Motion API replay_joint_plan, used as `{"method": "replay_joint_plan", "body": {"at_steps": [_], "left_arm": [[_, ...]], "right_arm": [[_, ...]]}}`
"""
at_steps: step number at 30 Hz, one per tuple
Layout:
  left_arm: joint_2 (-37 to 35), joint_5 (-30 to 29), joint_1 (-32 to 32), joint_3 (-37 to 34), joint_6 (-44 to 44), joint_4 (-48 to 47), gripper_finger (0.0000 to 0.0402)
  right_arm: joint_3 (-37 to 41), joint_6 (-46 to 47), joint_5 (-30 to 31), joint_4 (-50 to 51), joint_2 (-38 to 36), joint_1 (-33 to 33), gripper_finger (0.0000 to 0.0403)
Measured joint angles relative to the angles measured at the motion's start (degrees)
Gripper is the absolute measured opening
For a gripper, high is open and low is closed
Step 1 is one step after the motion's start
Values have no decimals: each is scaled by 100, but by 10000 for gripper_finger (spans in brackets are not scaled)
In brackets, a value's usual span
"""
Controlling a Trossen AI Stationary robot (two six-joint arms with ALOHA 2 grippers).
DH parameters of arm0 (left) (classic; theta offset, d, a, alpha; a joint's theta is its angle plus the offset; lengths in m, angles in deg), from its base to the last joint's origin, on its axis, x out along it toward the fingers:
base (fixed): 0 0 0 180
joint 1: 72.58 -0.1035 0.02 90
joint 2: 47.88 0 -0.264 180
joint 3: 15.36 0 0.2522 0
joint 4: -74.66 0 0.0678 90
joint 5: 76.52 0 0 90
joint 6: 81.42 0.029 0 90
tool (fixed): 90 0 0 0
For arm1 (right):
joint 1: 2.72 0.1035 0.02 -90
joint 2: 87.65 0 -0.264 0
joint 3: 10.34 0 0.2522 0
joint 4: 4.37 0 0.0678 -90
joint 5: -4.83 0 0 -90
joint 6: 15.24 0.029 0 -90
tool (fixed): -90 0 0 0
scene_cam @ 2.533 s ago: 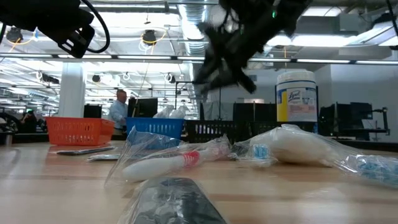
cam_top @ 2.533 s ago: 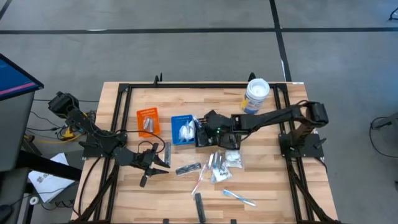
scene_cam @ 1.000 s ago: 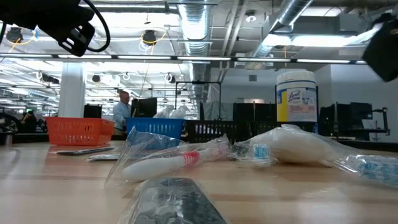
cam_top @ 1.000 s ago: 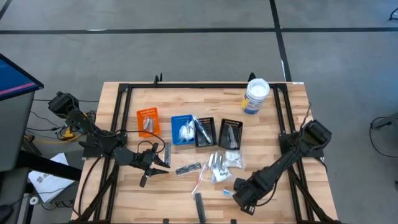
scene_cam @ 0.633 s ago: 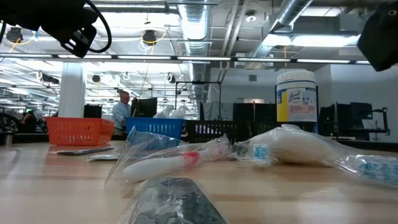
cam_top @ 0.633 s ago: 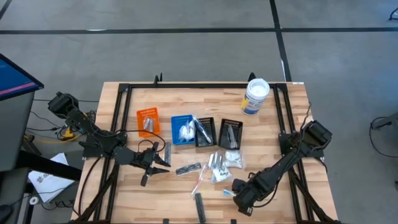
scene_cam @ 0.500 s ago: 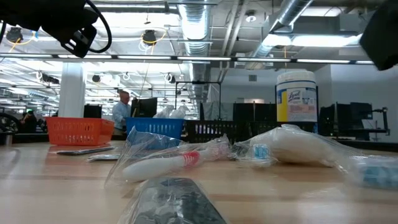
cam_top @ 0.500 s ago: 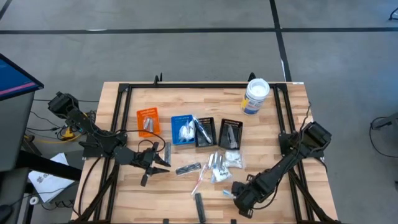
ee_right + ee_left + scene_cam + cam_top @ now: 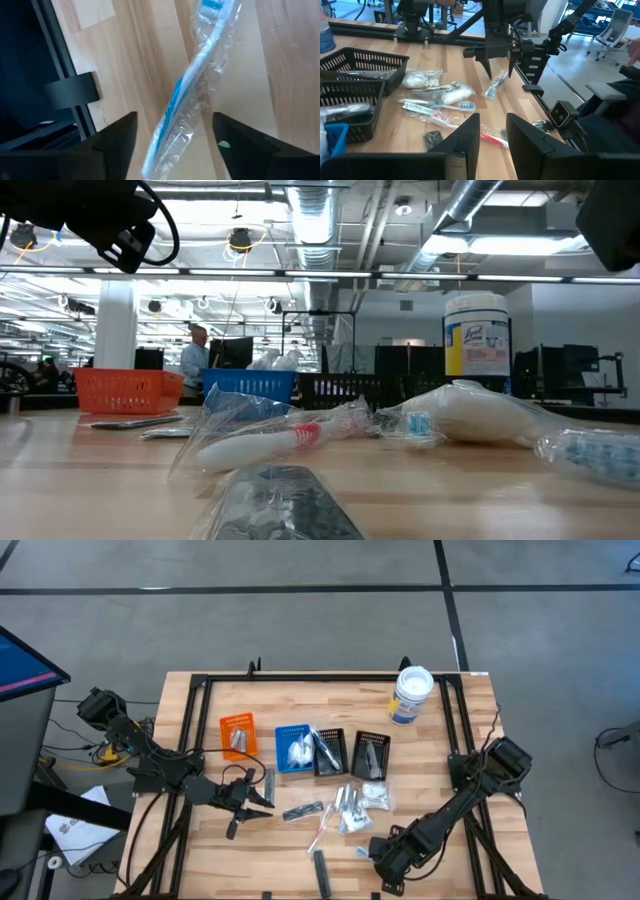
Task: Pick & Place Travel size toiletries
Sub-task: Put the blue toothbrush into the left black bin
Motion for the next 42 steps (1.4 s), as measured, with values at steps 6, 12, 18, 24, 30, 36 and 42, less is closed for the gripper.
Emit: {"method": "replay_joint_plan", "body": {"at_steps": [6, 12, 18, 24, 30, 36, 42], "left_arm": [[0, 0, 0, -9, 0, -1, 90], [0, -2, 0, -9, 0, -2, 90], [0, -2, 0, -9, -7, 2, 90], [0, 0, 0, -9, -7, 9, 90], [0, -1, 0, -9, -4, 9, 90], [0, -2, 0, -9, 0, 15, 90], [0, -138, -33, -9, 4, 74, 90]], "right_arm": [[-33, 75, 145, 168, 214, 68, 267], [-192, 247, 89, 503, 520, 134, 248], [-507, 491, 308, 1348, 642, -8, 181], [-638, 279, 293, 1685, 699, -218, 71], [-648, 165, 286, 1812, 699, -433, 18], [-916, -658, 1143, 2198, 516, -517, 8], [-1419, -829, 2450, 2588, -368, -601, 5]]}}
